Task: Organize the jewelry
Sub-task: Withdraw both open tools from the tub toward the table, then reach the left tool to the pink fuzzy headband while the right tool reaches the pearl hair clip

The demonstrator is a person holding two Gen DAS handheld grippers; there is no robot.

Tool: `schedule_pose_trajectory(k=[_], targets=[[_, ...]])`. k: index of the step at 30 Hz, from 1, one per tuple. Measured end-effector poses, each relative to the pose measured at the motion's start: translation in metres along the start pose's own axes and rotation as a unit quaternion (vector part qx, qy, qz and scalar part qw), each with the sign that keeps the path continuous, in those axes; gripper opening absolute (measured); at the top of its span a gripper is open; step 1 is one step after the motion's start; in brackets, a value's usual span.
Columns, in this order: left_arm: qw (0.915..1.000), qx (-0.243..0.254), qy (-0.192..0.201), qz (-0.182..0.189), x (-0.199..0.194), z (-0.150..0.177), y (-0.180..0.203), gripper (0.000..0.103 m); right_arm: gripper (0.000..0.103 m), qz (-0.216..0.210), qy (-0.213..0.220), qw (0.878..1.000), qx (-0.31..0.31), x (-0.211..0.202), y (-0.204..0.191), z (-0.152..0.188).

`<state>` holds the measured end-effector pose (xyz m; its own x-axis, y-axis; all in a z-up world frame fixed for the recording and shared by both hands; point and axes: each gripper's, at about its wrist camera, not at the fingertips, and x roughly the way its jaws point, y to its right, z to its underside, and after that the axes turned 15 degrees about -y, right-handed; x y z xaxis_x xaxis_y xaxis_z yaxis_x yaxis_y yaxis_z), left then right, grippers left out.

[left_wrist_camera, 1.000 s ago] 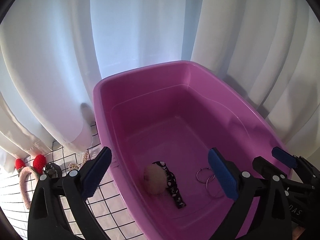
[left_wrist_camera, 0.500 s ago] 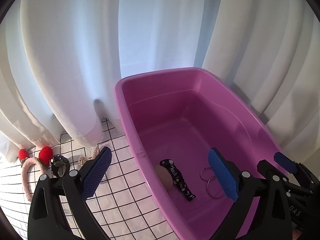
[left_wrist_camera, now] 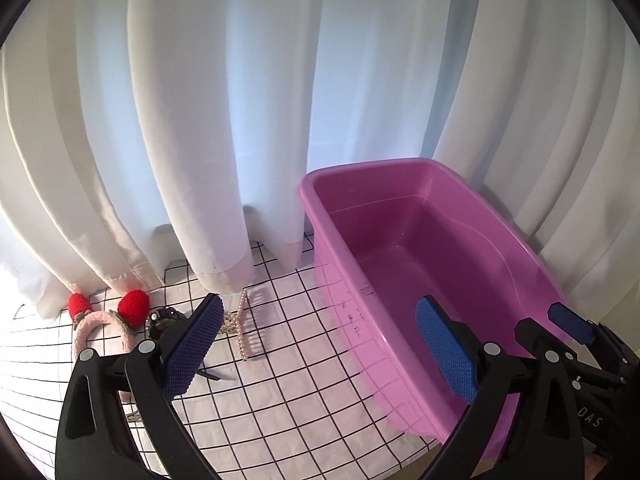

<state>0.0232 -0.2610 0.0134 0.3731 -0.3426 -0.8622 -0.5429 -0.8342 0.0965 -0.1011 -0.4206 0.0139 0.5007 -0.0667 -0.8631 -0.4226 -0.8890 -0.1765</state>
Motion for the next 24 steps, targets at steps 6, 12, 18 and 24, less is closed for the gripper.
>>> schedule_pose_trajectory(k=[6, 12, 18, 24], targets=[[0.9997, -0.021, 0.008, -0.011, -0.016, 0.011, -0.038, 0.095, 0.072, -0.012, -0.001, 1.0, -0.024, 0.002, -0.038, -0.001], [0.9983, -0.056, 0.004, -0.016, -0.027, 0.026, -0.085, 0.095, 0.072, -0.027, 0.0, 0.998, -0.051, 0.004, -0.081, -0.003], [0.9946, -0.101, 0.001, -0.023, -0.038, 0.045, -0.142, 0.095, 0.072, -0.042, -0.006, 0.996, -0.082, 0.007, -0.121, -0.002], [0.9877, -0.153, 0.002, -0.034, -0.044, 0.066, -0.198, 0.095, 0.072, -0.049, -0.023, 0.992, -0.118, 0.018, -0.163, -0.001]])
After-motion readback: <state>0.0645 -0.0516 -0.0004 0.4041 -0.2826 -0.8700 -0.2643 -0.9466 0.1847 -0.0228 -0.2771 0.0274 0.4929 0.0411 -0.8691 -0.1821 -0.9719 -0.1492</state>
